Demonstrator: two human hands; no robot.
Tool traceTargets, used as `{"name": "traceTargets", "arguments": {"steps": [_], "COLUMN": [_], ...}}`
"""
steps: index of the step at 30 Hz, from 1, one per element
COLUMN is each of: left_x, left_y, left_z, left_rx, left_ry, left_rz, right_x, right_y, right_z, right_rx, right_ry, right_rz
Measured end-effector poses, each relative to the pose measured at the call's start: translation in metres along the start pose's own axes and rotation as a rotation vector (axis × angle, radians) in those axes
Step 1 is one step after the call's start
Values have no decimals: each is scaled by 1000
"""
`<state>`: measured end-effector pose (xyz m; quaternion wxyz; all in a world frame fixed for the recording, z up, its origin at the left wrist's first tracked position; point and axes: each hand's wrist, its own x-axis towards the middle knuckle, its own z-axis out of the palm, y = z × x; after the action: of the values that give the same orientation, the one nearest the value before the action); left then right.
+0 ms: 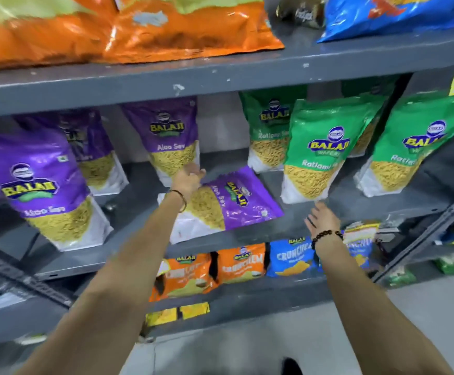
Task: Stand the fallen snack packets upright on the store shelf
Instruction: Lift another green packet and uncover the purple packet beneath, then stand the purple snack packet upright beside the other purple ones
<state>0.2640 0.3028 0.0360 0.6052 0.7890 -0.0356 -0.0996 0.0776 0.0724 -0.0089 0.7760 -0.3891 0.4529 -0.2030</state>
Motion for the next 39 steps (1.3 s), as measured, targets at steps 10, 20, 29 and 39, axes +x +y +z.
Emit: {"name": "traceTargets", "arguments": {"steps": [10,20,29,39], "left_x": [-18,-22,-37,-109], "left_y": [-12,-32,-44,9], "left_z": [-62,-66,-81,-126], "left_rx": [722,328,79,-21], "left_ry": [-201,-293,-498,-890], "left_rz": [-77,-220,-314,21], "right_x": [-86,-91,-76,-110], "right_y": [82,92,66,-26], "right_z": [78,108,75,77], "right_rx": [-191,-213,-311,-527], "right_ry": [-271,-322,-531,-1053], "right_rz": [268,293,135,-105]}}
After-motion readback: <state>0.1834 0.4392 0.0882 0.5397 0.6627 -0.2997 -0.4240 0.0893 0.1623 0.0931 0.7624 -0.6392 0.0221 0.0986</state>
